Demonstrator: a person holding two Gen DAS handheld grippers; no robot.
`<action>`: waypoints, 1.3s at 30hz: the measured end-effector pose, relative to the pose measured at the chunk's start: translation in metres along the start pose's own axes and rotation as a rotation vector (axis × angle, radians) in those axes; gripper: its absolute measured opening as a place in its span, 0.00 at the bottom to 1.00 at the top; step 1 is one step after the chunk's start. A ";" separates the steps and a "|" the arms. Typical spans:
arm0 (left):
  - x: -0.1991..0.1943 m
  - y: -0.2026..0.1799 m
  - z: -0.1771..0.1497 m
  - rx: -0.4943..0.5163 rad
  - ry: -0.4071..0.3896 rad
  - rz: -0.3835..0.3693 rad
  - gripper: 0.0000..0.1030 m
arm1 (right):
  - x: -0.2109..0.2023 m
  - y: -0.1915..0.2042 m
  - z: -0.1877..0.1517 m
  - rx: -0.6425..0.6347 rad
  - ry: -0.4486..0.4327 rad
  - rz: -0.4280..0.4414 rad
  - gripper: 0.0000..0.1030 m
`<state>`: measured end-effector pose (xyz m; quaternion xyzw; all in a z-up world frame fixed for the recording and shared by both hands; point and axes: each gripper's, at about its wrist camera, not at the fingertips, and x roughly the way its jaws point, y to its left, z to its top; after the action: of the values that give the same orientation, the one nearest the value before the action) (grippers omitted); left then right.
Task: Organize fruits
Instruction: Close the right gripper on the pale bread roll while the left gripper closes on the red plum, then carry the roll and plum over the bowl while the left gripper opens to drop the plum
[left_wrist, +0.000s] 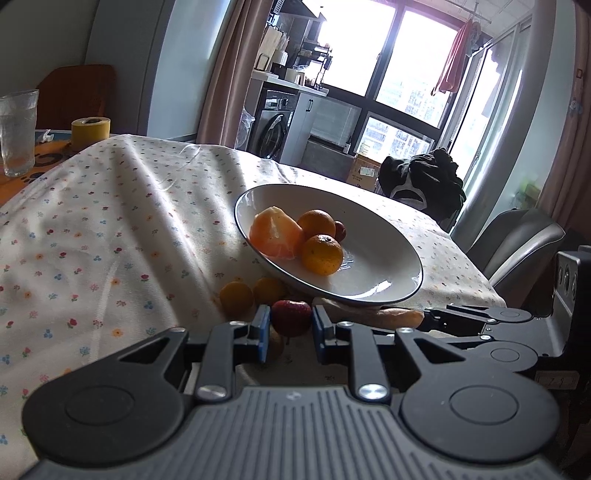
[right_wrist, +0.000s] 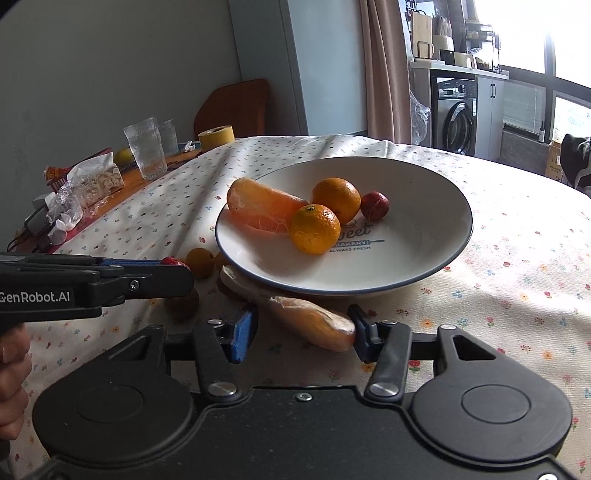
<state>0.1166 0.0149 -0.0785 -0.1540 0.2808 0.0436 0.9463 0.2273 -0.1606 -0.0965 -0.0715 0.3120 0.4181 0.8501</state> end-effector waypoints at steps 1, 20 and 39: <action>0.000 0.000 0.000 -0.001 -0.001 -0.001 0.22 | -0.001 0.000 -0.001 -0.004 0.002 0.002 0.42; -0.018 0.000 0.000 -0.004 -0.034 -0.006 0.22 | -0.039 0.007 -0.008 0.053 -0.047 0.140 0.23; -0.023 -0.004 0.010 0.017 -0.058 0.005 0.22 | -0.064 -0.010 0.004 0.122 -0.180 0.143 0.20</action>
<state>0.1035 0.0146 -0.0567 -0.1439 0.2539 0.0479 0.9553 0.2076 -0.2086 -0.0569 0.0406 0.2638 0.4625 0.8455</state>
